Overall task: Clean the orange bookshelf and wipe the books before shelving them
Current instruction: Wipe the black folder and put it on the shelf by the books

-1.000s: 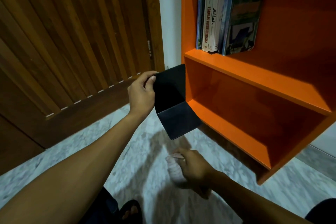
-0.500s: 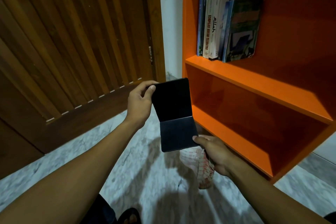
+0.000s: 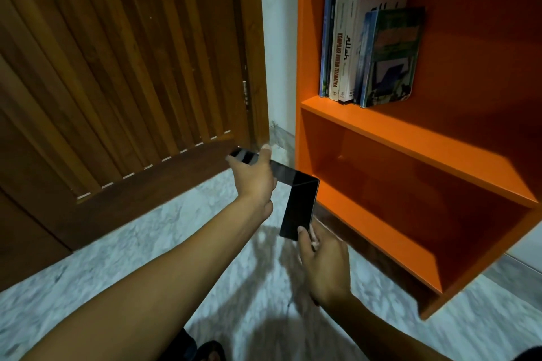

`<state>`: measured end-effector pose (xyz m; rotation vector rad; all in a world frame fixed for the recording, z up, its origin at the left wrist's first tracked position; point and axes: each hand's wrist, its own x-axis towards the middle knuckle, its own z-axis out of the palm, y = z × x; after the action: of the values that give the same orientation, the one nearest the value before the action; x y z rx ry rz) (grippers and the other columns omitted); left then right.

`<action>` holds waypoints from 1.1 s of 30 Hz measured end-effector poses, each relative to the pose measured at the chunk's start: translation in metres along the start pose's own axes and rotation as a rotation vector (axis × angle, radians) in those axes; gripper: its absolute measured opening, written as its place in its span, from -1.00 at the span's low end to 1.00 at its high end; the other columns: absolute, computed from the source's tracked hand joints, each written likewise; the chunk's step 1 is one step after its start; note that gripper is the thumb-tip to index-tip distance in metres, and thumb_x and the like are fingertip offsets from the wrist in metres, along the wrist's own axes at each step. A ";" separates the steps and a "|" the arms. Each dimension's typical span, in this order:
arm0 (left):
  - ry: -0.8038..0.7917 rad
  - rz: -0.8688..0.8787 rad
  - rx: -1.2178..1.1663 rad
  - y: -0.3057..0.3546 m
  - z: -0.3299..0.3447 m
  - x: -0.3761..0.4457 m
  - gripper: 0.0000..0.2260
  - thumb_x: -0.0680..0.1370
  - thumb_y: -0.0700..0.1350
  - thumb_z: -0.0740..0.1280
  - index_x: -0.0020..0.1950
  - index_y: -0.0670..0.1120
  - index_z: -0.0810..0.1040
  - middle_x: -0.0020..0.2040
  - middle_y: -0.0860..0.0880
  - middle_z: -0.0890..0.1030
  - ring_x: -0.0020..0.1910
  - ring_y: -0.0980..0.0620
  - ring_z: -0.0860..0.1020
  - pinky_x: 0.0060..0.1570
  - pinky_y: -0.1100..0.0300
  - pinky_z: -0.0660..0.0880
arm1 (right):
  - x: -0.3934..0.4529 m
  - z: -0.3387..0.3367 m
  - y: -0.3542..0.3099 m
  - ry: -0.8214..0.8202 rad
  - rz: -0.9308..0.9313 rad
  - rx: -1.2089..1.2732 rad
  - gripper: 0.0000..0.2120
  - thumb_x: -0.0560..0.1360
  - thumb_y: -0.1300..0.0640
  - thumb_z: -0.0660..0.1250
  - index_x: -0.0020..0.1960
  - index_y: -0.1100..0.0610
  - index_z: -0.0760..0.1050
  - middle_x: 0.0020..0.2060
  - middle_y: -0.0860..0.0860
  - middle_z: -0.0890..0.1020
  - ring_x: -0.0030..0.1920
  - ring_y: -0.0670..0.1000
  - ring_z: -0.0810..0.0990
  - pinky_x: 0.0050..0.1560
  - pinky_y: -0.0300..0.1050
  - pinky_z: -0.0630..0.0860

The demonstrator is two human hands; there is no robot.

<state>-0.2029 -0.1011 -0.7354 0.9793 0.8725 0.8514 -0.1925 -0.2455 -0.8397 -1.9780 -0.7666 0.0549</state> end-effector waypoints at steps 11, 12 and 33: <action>-0.038 -0.004 -0.089 0.023 -0.020 0.009 -0.70 0.67 -0.27 0.17 0.36 -0.03 0.44 0.24 -0.08 0.61 0.14 -0.12 0.64 0.09 -0.18 0.60 | 0.034 -0.017 0.013 -0.231 0.792 0.589 -0.68 0.53 0.27 0.39 0.27 0.30 0.52 0.15 0.24 0.64 0.06 0.24 0.66 0.11 0.13 0.60; -0.060 0.012 -0.071 0.024 -0.022 0.011 -0.71 0.67 -0.26 0.18 0.37 -0.04 0.44 0.23 -0.08 0.62 0.12 -0.11 0.66 0.08 -0.17 0.61 | 0.040 -0.024 0.011 -0.235 0.914 0.703 -0.69 0.54 0.27 0.38 0.26 0.32 0.51 0.12 0.30 0.63 0.03 0.28 0.65 0.08 0.18 0.60; -0.572 0.076 0.473 -0.005 -0.008 -0.047 -0.75 0.72 -0.08 0.10 0.18 0.01 0.58 -0.20 0.05 0.68 -0.34 0.09 0.63 -0.43 0.20 0.52 | 0.077 -0.051 -0.049 0.051 0.093 0.403 -0.53 0.69 0.12 0.12 0.56 -0.03 0.12 0.49 -0.04 0.32 0.41 -0.10 0.33 0.39 -0.11 0.32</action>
<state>-0.2280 -0.1418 -0.7320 1.5798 0.5448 0.3843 -0.1372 -0.2286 -0.7524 -1.6225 -0.5772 0.1980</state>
